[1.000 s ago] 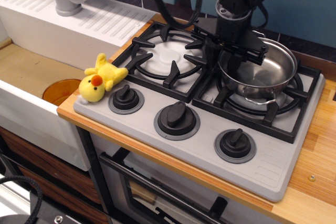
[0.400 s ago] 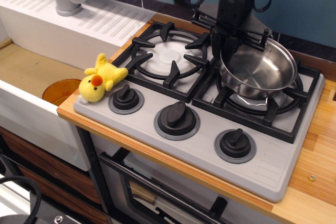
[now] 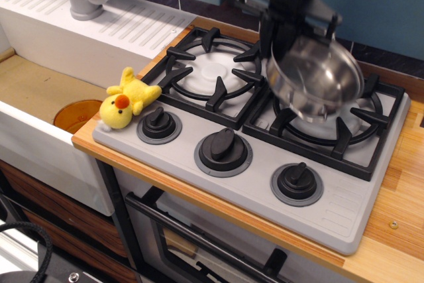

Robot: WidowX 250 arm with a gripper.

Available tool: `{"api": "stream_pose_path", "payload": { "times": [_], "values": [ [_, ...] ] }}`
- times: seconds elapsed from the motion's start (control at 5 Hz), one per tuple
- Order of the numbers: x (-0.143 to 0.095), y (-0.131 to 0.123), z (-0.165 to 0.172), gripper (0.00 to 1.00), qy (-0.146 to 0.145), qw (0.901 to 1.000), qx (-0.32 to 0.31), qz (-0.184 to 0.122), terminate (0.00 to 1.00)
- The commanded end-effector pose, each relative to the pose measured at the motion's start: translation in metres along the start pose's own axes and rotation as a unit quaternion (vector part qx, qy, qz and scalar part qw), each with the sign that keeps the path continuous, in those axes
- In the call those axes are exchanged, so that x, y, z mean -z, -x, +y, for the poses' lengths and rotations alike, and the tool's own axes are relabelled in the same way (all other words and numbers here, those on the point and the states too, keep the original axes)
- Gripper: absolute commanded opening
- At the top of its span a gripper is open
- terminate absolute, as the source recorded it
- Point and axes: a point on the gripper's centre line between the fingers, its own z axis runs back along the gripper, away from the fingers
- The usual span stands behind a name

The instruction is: Put pan on stove and put stuffedduck in pan

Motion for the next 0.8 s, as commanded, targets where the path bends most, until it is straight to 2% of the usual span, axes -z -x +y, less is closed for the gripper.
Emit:
{"api": "stream_pose_path", "payload": {
  "times": [0.0,0.6],
  "values": [
    [-0.047,-0.006,0.023,0.0,-0.015,0.9988,0.008,-0.047,0.0],
    [-0.045,-0.019,0.093,0.0,-0.023,0.997,0.053,-0.05,0.0]
  ]
}}
